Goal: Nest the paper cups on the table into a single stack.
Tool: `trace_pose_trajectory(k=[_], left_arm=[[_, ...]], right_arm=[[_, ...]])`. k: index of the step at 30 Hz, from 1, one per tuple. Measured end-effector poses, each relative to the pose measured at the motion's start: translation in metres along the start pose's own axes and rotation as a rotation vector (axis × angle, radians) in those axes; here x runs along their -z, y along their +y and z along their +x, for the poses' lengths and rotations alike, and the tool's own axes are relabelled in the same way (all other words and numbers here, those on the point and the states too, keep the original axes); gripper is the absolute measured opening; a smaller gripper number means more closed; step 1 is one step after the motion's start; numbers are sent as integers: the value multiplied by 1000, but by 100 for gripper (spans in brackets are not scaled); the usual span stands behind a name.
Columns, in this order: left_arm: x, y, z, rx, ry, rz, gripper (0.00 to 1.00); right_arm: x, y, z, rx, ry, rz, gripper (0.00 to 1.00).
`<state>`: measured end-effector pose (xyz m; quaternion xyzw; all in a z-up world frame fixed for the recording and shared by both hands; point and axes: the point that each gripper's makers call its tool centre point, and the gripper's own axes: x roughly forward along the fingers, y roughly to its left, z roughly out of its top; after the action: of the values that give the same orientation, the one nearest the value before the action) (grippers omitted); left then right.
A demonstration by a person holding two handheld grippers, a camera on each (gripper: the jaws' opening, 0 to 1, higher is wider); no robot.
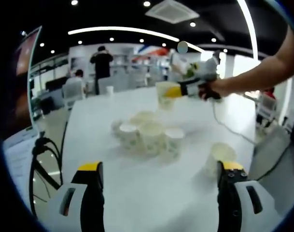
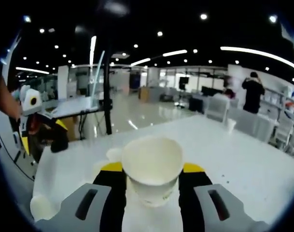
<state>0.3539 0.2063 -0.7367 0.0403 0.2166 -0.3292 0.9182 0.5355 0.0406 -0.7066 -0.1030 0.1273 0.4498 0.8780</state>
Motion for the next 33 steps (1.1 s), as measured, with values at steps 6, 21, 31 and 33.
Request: trace_pose_trajectory(k=[6, 21, 31, 33], left_arm=[[-1, -2, -1, 2, 2, 7, 96], [-1, -7, -5, 16, 1, 16, 97], [-3, -7, -8, 14, -4, 22, 96], [-2, -9, -8, 17, 0, 25, 95]], right_arm=[[-1, 2, -3, 4, 0, 2, 40], [-8, 14, -9, 1, 2, -2, 40], [-9, 23, -16, -3, 8, 7, 39], [-8, 26, -17, -7, 11, 11, 39]])
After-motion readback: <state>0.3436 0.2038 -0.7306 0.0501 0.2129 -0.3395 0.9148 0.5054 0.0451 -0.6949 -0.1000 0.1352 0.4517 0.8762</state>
